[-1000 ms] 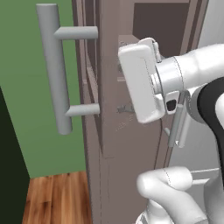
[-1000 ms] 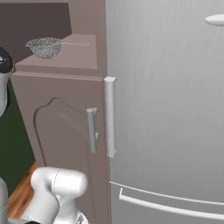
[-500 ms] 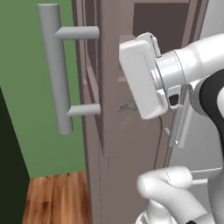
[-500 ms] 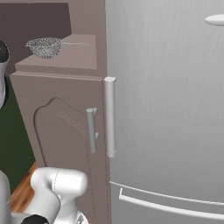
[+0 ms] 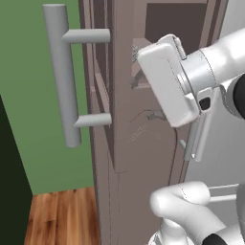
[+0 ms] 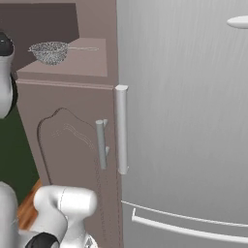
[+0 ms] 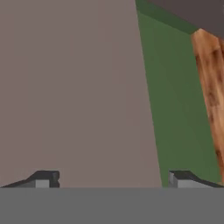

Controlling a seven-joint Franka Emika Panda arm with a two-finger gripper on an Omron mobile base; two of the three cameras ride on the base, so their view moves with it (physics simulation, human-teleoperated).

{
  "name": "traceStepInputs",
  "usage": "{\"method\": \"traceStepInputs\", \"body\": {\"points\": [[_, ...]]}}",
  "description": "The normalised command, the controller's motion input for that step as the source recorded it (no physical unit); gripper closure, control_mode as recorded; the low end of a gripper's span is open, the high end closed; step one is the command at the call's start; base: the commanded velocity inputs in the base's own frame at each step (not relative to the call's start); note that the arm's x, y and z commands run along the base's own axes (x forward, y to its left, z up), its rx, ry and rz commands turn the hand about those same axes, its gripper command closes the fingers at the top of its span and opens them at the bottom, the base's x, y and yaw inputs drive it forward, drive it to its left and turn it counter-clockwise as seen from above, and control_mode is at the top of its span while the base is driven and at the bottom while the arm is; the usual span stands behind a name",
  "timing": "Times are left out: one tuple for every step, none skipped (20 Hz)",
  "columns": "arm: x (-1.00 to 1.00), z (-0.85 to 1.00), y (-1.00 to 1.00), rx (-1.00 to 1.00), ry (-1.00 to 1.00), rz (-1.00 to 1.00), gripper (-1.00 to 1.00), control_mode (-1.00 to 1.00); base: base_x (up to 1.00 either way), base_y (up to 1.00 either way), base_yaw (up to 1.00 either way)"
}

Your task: Open the cabinet and setup a tea strainer by placing it in the bowl upright.

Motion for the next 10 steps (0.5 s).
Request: {"method": "traceStepInputs", "body": {"points": [[0.00,0.00,-0.56,-0.16,-0.05,0.00,-1.00,-1.00,0.00,0.00,0.00],[0.00,-0.05,-0.69,-0.15,-0.05,0.00,-1.00,-1.00,0.00,0.00,0.00],[0.04,-0.24,-0.73,-0.15,-0.05,0.00,-1.00,-1.00,0.00,0.00,0.00],[0.14,-0.46,-0.76,-0.13,-0.01,0.00,-1.00,-1.00,0.00,0.00,0.00],[0.19,-0.55,-0.76,-0.13,0.00,0.00,-1.00,-1.00,0.00,0.00,0.00],[0.10,-0.56,-0.76,-0.19,-0.09,0.00,-1.00,-1.00,0.00,0.00,0.00],[0.03,-0.51,-0.68,-0.23,-0.15,0.00,-1.00,-1.00,0.00,0.00,0.00],[0.00,-0.44,-0.60,-0.27,-0.19,0.00,-1.00,-1.00,0.00,0.00,0.00],[0.00,-0.36,-0.57,-0.29,-0.22,0.00,-1.00,-1.00,0.00,0.00,0.00],[0.11,-0.32,-0.49,-0.33,-0.24,0.00,-1.00,-1.00,0.00,0.00,0.00]]}}
